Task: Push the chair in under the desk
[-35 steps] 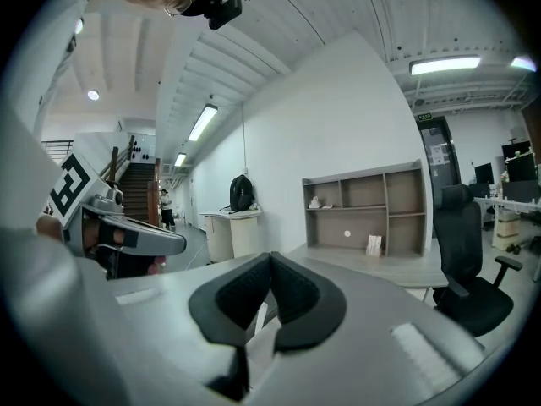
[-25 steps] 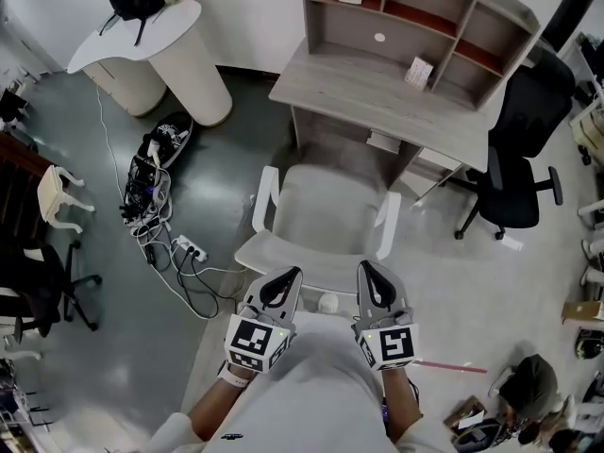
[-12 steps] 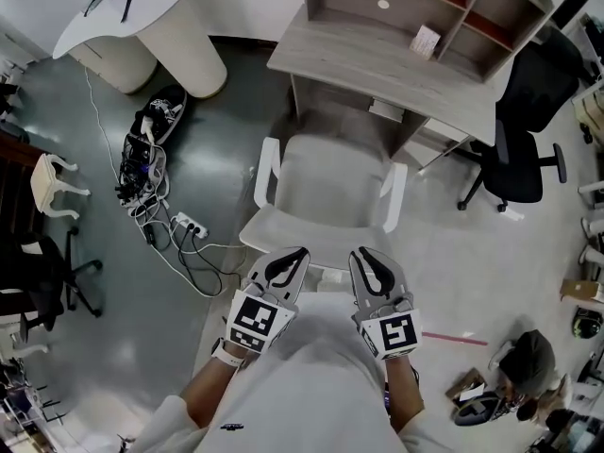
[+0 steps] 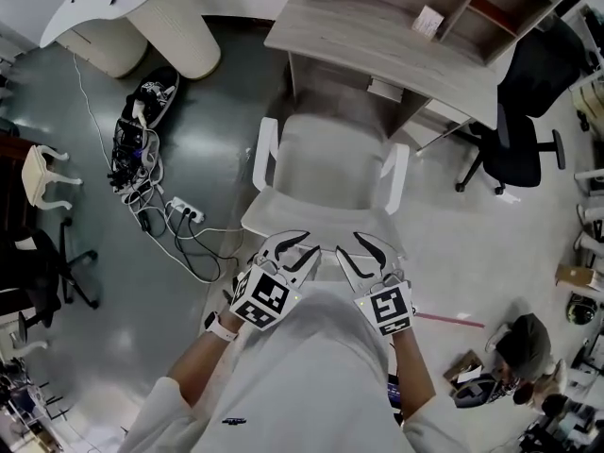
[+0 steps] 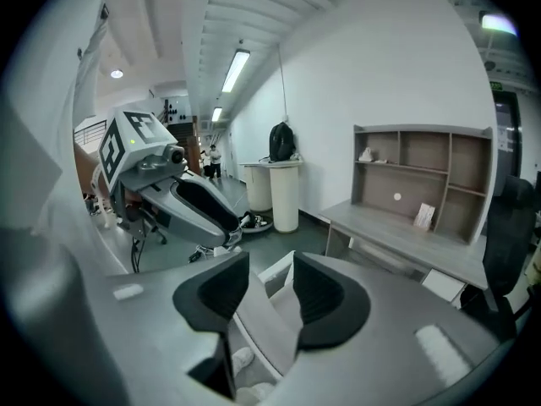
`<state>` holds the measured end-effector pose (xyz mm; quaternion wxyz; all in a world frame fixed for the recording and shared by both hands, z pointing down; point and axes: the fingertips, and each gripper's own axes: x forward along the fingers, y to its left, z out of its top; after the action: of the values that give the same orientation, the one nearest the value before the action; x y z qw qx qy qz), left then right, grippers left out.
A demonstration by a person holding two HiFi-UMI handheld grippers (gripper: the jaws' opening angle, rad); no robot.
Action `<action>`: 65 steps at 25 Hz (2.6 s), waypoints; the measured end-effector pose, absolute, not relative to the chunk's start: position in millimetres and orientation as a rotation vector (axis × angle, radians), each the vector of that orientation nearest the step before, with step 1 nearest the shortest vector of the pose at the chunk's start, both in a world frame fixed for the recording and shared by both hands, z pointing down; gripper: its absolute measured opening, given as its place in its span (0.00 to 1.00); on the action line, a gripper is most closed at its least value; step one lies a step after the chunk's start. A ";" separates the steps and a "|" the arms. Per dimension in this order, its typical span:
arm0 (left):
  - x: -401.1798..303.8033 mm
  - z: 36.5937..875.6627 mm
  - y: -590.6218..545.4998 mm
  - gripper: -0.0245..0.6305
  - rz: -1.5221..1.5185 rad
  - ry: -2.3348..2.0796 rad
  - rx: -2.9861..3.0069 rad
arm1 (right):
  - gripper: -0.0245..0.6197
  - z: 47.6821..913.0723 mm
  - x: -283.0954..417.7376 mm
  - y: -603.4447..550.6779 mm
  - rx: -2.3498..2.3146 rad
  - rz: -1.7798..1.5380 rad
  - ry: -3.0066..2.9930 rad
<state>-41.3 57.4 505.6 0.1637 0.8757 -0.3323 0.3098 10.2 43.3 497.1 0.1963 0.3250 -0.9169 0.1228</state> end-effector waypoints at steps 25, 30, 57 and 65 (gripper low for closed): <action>-58.9 645.0 90.9 0.36 1.383 -0.551 2.351 | 0.35 635.1 -2.0 88.0 0.443 0.285 -2.276; -59.0 651.8 85.5 0.36 1.418 -0.553 2.335 | 0.35 653.3 -2.3 90.9 0.391 0.217 -2.198; -58.0 658.6 42.0 0.31 1.515 -0.637 2.376 | 0.23 673.7 7.0 50.0 0.410 0.032 -2.074; -57.9 659.9 7.2 0.31 1.517 -0.636 2.397 | 0.23 674.5 6.6 15.5 0.440 0.005 -2.074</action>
<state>-57.9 7.2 659.9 0.1171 0.8189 -0.2173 0.5182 6.6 15.5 674.5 0.4886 0.1810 -0.8535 0.0019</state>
